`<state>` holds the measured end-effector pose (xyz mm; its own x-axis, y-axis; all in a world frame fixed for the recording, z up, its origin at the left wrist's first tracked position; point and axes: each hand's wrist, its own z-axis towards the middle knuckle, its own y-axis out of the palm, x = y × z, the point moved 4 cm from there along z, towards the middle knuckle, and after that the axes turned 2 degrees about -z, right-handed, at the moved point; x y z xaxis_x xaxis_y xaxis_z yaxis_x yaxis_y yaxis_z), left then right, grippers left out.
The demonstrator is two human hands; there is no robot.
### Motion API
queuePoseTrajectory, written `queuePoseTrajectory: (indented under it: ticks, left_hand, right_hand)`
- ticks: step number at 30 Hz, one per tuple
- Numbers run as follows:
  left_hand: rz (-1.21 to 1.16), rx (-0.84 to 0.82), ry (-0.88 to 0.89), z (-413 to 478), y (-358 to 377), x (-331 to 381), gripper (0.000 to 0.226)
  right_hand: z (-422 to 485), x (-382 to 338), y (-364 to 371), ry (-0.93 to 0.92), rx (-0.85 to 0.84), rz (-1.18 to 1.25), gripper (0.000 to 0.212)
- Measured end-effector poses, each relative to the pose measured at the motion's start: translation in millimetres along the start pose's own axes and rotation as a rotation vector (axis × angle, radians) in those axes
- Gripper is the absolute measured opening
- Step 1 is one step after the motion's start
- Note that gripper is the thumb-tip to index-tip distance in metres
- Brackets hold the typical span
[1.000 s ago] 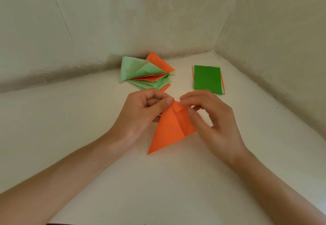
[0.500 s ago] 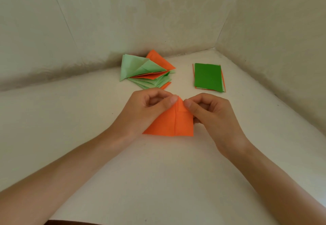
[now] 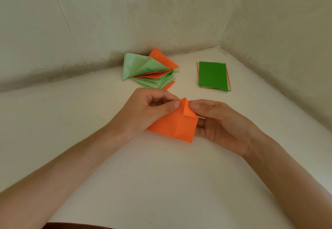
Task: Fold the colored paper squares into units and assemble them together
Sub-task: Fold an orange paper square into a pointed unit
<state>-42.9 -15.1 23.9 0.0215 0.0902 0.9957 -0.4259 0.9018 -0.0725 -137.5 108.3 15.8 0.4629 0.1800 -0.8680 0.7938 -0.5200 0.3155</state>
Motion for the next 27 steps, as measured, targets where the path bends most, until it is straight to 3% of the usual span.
queuePoseTrajectory:
  ticks: [10,27]
  left_hand:
    - [0.013,0.001,-0.010,-1.3,0.7,-0.3,0.006]
    - [0.054,0.012,0.007,-2.2,1.4,1.4,0.010]
  right_hand:
    - [0.5,-3.1,-5.2,-0.107,0.095,-0.066,0.019]
    - [-2.4,-2.5,-1.8,-0.138,0.115,-0.101,0.012]
